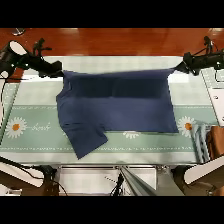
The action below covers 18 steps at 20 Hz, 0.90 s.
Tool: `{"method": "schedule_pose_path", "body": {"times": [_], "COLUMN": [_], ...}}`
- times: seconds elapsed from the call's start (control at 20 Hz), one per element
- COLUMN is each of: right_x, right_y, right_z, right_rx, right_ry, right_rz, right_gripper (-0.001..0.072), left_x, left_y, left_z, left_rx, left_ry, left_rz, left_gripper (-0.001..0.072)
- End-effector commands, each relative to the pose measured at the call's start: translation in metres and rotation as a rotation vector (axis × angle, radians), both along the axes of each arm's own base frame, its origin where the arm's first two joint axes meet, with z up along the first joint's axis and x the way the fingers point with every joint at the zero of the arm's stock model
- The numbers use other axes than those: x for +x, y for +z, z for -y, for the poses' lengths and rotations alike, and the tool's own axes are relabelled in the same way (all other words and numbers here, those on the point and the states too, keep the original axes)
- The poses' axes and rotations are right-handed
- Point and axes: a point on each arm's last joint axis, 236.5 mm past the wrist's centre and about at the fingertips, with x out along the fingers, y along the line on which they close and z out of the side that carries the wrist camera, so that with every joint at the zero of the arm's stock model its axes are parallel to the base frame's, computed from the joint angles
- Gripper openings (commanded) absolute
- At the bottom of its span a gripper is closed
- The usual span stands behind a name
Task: Fold the shirts.
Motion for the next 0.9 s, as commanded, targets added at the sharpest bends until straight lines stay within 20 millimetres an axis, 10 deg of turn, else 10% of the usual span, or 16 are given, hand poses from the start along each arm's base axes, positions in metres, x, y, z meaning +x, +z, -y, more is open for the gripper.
{"method": "schedule_pose_path", "body": {"times": [0.0,0.4,0.45,0.5,0.55,0.85], "right_x": [-0.054,-0.070,-0.068,-0.069,-0.072,-0.097], "right_y": [-0.031,-0.080,-0.079,-0.076,-0.071,0.006], "right_z": [0.008,-0.020,-0.021,-0.025,-0.024,0.024], "right_rx": [-0.087,-0.074,-0.061,-0.040,-0.032,-0.132], "right_ry": [0.113,0.112,0.082,0.077,0.087,0.012], "right_rz": [-0.200,-0.274,-0.280,-0.289,-0.288,-0.118], "right_gripper": [0.0020,0.0027,0.0185,0.0527,0.0623,0.0622], "left_x": [-0.051,-0.083,-0.085,-0.091,-0.097,-0.146], "left_y": [-0.027,-0.059,-0.058,-0.056,-0.053,-0.016], "left_z": [0.003,-0.002,-0.002,-0.001,-0.002,-0.050], "left_rx": [-0.010,0.009,0.007,0.001,-0.002,0.012], "left_ry": [-0.122,-0.127,-0.133,-0.145,-0.157,-0.044], "left_rz": [-0.174,-0.284,-0.294,-0.317,-0.340,-0.337], "left_gripper": [0.0018,0.0030,0.0195,0.0605,0.0709,0.0709]}}
